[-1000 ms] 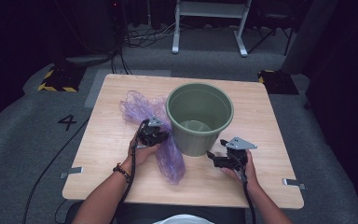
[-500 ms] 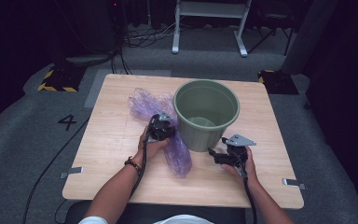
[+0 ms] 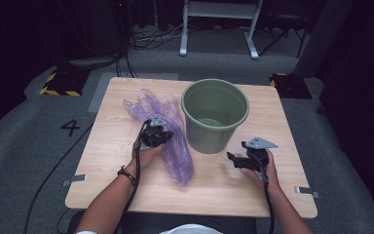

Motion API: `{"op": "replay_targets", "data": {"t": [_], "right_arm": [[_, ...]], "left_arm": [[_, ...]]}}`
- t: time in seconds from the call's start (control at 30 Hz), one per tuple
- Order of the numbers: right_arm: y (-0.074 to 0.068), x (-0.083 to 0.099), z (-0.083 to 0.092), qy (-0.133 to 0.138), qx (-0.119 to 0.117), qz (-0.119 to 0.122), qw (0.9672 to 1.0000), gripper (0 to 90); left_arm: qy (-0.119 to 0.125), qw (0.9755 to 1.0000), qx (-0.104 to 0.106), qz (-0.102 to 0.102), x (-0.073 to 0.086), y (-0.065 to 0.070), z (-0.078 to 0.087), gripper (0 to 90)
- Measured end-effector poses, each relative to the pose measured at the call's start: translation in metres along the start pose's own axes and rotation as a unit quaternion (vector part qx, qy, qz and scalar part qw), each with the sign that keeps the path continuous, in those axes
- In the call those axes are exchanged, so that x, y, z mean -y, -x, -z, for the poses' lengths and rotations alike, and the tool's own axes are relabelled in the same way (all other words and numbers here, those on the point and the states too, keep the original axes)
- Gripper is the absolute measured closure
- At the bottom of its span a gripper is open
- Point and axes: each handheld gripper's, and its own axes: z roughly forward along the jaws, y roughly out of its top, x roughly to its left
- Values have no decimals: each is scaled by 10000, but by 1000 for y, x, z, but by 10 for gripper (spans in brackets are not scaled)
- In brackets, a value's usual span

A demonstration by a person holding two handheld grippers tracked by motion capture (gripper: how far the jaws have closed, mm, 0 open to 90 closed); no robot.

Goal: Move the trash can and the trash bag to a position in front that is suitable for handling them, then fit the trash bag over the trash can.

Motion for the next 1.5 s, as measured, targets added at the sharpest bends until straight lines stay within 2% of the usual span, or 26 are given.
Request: {"op": "replay_targets", "data": {"t": [0.13,0.23,0.27,0.33,0.37,0.53,0.57,0.8,1.1,1.27,1.5], "right_arm": [[13,11,9,-303,44,77,9995,206],[23,19,10,-548,-127,-9,9984,196],[27,22,9,-614,-186,-104,9979,194],[31,23,8,-617,-206,-163,9977,194],[32,23,8,-613,-238,-209,9976,194],[28,22,5,-731,-142,-14,9972,176],[28,22,4,-733,-136,-14,9972,175],[28,21,4,-732,-121,-28,9972,173],[28,21,3,-731,-122,-26,9972,172],[28,21,4,-732,-118,-31,9972,173],[28,21,4,-731,-124,-27,9972,173]], "left_arm": [[22,10000,24,-58,4,0,10,884],[25,9999,43,-101,9,-2,17,884],[41,9999,60,-91,9,-2,19,884],[130,9999,93,13,10,-3,24,884],[165,9998,63,-13,10,-4,26,885],[298,9996,-8,10,10,-10,29,885],[306,9995,8,74,11,-10,29,885],[314,9995,-75,31,11,-11,29,886],[550,9983,-179,37,5,-11,36,886],[851,9958,-317,98,-1,-14,46,887],[1338,9896,-476,227,-20,-19,65,888]]}}
